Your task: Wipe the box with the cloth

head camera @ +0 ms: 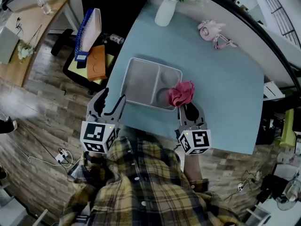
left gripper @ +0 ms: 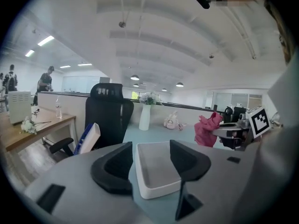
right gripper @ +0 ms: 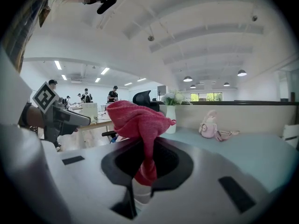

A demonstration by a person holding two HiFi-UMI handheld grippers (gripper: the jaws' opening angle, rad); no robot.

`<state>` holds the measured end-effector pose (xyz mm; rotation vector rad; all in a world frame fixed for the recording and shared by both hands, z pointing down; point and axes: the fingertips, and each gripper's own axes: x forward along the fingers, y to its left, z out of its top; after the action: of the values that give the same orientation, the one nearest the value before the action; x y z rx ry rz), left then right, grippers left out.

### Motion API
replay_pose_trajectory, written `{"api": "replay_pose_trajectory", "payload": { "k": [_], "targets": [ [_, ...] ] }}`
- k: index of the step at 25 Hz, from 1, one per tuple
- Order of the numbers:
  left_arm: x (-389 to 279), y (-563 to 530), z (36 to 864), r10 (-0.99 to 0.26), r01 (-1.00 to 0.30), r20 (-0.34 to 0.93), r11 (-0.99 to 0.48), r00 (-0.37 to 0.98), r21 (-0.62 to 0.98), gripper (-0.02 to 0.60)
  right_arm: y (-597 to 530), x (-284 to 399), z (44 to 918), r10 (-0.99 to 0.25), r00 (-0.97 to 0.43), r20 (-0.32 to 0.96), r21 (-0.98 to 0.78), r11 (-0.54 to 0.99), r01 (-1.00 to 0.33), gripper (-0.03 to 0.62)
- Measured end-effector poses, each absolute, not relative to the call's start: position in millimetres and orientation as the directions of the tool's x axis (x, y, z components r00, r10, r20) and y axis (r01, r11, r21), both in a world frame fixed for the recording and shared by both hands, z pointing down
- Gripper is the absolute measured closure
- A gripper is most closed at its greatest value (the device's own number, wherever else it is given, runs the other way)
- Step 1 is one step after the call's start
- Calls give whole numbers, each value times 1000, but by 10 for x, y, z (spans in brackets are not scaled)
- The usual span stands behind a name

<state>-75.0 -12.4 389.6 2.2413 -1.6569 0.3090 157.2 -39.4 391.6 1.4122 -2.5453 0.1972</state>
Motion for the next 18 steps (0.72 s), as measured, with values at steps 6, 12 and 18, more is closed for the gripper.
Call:
{"api": "replay_pose_trajectory", "payload": {
  "k": [6, 12, 18],
  "targets": [
    [-749, -571, 3910, -833, -912, 371, -379, 411, 159, 341, -541, 1538, 3841, -869, -416, 268, 10, 434, -901, 553],
    [-756, -852, 4008, -775, -867, 392, -466, 496, 175, 342, -655, 1460, 3854, -900, -336, 279, 17, 354, -935, 553],
    [-761, -929, 4146, -718, -830, 427, -527, 550, 184, 346, -729, 1397, 3906, -913, -290, 286, 15, 307, -952, 553]
  ]
}}
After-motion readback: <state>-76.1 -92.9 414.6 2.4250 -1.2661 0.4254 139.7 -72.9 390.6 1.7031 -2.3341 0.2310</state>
